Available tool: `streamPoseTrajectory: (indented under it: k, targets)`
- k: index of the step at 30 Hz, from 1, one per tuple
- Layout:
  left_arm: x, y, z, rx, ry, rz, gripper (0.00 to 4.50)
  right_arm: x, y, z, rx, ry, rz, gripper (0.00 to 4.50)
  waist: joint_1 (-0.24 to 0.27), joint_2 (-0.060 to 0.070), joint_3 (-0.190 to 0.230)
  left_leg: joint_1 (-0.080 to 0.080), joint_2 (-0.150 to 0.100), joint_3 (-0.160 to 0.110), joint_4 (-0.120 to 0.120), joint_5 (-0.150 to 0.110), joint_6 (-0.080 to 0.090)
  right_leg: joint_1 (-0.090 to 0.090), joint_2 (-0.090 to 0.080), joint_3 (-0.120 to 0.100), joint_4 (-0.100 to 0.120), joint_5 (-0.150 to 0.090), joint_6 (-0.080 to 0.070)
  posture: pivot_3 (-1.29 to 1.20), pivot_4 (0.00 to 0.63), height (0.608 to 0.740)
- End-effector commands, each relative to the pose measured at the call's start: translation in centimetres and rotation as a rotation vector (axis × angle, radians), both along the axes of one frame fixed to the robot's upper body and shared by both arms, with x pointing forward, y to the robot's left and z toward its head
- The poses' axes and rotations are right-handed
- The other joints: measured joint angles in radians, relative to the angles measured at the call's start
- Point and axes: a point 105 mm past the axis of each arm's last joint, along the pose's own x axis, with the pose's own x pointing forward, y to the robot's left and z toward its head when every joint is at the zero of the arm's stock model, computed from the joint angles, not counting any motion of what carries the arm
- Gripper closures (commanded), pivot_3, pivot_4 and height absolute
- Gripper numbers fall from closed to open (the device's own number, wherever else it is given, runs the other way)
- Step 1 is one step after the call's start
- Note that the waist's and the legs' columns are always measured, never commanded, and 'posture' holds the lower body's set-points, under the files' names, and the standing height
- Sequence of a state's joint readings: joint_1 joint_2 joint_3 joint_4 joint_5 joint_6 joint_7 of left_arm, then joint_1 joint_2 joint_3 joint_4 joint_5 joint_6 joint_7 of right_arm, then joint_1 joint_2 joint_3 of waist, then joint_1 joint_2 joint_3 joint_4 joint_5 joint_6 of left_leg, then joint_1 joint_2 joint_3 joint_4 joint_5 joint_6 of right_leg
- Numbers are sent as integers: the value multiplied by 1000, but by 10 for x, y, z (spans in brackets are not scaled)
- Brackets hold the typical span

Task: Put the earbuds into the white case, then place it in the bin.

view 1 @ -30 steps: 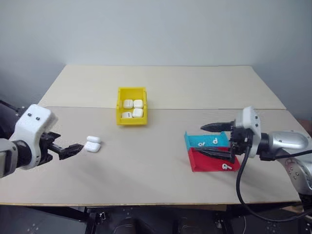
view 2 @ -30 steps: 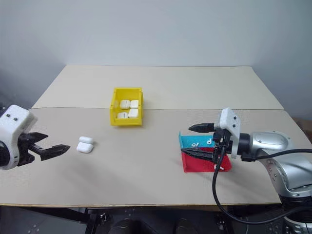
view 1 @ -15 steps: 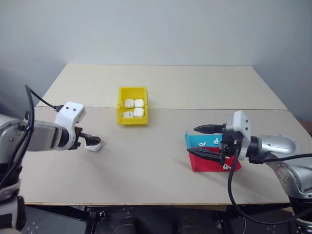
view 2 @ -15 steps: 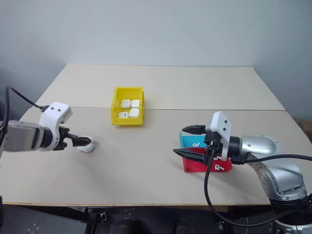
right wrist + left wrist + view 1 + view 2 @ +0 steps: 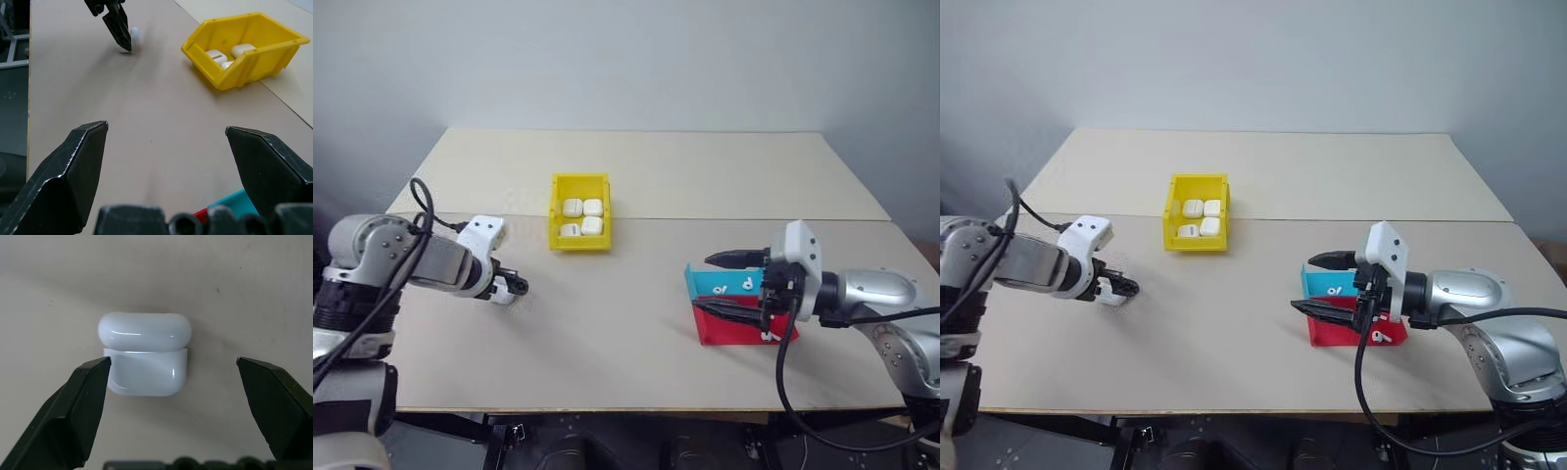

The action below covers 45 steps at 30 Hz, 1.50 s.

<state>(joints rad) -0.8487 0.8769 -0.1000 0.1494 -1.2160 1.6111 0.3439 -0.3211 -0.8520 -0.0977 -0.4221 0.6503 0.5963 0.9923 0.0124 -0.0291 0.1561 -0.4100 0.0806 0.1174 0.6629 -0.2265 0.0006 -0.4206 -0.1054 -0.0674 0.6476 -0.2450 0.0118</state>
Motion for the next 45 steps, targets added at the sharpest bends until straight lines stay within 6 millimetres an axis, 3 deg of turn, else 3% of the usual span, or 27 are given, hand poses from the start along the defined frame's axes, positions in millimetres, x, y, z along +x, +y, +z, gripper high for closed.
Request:
streamPoseTrajectory:
  k: [1, 13, 19, 31, 39, 42, 45]
  targets:
    - [4, 4, 4, 41, -10, 33, 0, -3, -2, 17, 2, -58, 4, 43, -1, 0, 0, 0, 0, 0, 0, 0, 0, 0, 0, 0, 0, 0, 0, 0, 150, 740]
    - [0, 20, 12, 56, -1, 71, 0, -5, -2, 16, -1, -57, -1, 43, -2, -1, 1, 0, 0, 0, 0, 3, -5, 0, 0, 0, 0, 0, 0, 0, 150, 740]
    - [0, 16, -10, 61, 102, 76, 0, -5, -1, 15, 3, -57, -1, 43, 4, -1, 1, 0, 0, 0, 0, 2, -4, 1, 0, -1, 0, 0, 0, 0, 150, 740]
    - [12, 15, 2, 76, 58, 91, 0, -10, -2, 17, 1, -61, -7, 43, 1, -2, 1, 0, -1, -1, 0, 2, -4, 0, -1, -1, 0, 0, 0, 0, 150, 740]
    - [8, 13, -10, 89, 96, 68, 0, -9, -2, 17, 3, -59, -4, 43, 0, -2, 1, -1, -1, -1, 0, 3, -4, 0, -1, -1, 0, 0, 0, 0, 150, 740]
    - [6, 14, -13, 99, 101, 64, 600, -8, -2, 17, 3, -60, -3, 0, -1, -2, 1, -1, -1, -1, 0, 3, -4, 0, -1, -1, 0, 0, 0, 0, 150, 740]
    - [6, 15, -12, 101, 91, 70, 1553, -8, -2, 17, 2, -60, -5, 0, -1, -2, 1, 0, -1, -1, 0, 3, -4, 0, -1, -1, 0, 0, 0, 0, 150, 740]
